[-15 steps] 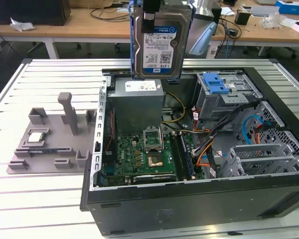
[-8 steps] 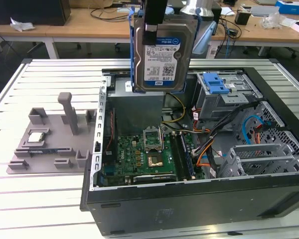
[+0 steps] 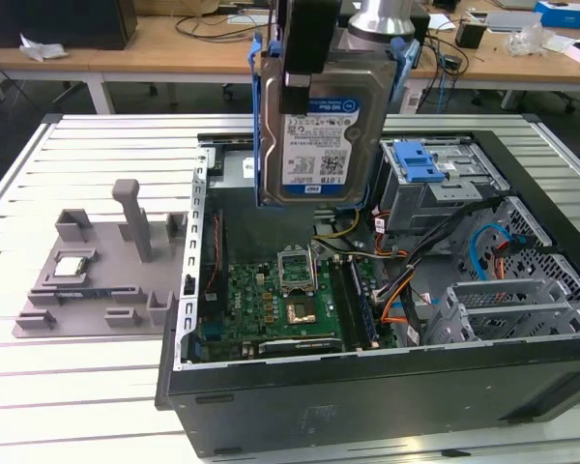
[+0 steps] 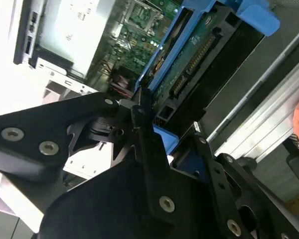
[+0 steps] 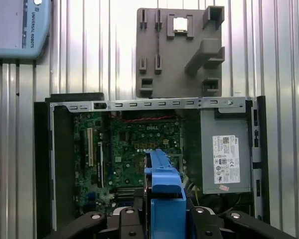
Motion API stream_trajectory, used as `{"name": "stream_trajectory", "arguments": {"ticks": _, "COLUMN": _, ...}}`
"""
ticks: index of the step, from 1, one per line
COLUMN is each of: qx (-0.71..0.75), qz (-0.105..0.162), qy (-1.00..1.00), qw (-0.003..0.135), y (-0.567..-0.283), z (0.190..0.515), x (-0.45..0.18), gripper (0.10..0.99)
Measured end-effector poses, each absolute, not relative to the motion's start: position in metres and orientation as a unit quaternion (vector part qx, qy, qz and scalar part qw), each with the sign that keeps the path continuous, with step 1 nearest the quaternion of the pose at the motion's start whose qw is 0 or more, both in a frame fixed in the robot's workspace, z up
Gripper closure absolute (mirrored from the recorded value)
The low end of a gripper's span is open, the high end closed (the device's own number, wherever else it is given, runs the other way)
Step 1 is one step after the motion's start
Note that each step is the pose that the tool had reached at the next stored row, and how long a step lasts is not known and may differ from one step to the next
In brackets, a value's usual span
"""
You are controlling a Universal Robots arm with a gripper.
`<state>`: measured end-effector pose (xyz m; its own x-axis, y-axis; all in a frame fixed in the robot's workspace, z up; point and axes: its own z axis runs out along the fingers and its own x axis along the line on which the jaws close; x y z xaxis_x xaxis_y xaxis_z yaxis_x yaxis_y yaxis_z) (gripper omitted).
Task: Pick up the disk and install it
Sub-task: 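Pick up the disk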
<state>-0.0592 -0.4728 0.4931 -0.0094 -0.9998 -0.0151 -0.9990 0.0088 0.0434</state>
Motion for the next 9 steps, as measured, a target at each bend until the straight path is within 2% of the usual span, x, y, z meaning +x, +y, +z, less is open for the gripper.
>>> {"name": "stream_trajectory", "arguments": {"ticks": 9, "qx": 0.705, "qz": -0.021, "qy": -0.709, "qw": 0.01, "y": -0.521, "z": 0.491, "x": -0.059, "gripper": 0.718}}
